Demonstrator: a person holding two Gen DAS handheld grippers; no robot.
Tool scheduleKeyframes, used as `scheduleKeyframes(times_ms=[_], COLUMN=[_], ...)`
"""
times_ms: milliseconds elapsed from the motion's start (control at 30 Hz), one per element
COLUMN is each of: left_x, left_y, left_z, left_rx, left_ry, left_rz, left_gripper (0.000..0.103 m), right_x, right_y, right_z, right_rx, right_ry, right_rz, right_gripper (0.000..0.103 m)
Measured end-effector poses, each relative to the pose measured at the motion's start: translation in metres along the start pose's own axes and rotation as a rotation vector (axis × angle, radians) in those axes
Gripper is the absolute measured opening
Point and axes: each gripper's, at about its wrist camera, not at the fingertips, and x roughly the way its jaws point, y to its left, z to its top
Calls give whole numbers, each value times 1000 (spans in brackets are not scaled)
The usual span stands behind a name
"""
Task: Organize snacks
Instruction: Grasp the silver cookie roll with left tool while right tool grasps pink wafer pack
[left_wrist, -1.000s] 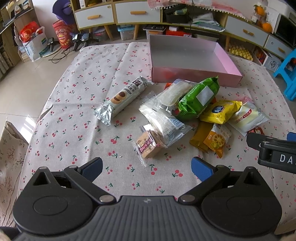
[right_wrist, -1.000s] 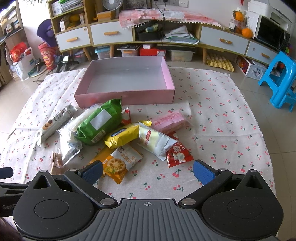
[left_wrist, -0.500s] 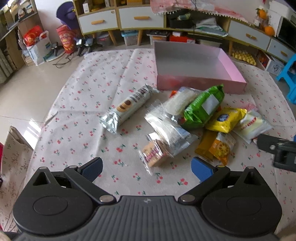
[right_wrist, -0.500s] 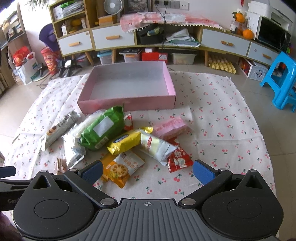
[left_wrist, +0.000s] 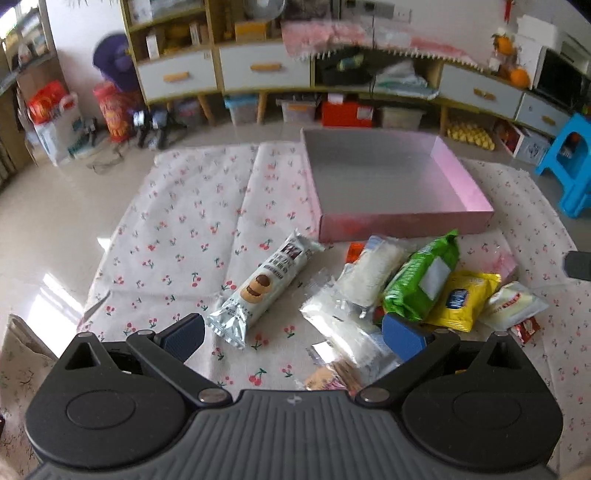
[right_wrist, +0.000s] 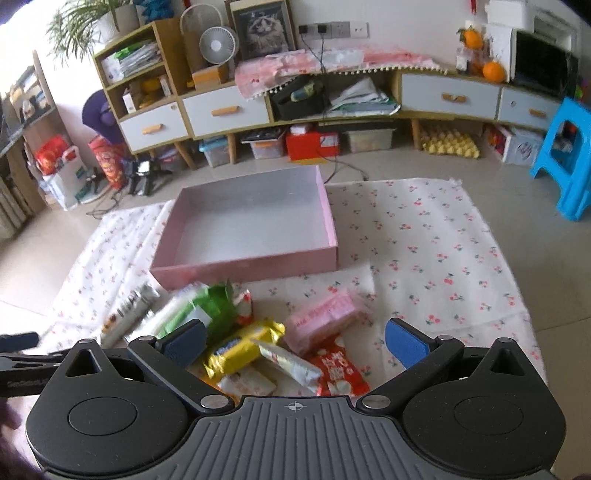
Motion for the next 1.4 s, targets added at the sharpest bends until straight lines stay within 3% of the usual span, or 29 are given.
scheduleKeyframes(times_ms=[100, 267, 433, 633, 900, 1200, 1400], left_x=[13, 34, 55, 86, 103, 111, 110], left_y=[7, 19, 38, 46, 39, 49, 47], left_z=[10, 17, 27, 31, 27, 27, 28], left_rx=[35, 51, 28, 34, 91, 35, 58], left_ry=[2, -28, -10, 54, 67, 98, 103], left_rz=[6, 68, -33, -145, -189, -201, -191], left_gripper=[101, 101, 93, 79, 66, 61, 57], right_x=[9, 36, 68, 86, 108, 129, 139], right_y=[-6, -15, -37, -41, -49, -56, -51], right_z=[9, 16, 16, 13, 10, 6, 2], right_rx=[-3, -35, 58, 122, 228, 381, 413], right_ry=[29, 103, 186, 214, 248, 289, 295], right_rz=[44, 14, 10, 18, -21, 80, 68], right_gripper=[103, 103, 103, 102, 90, 78, 65])
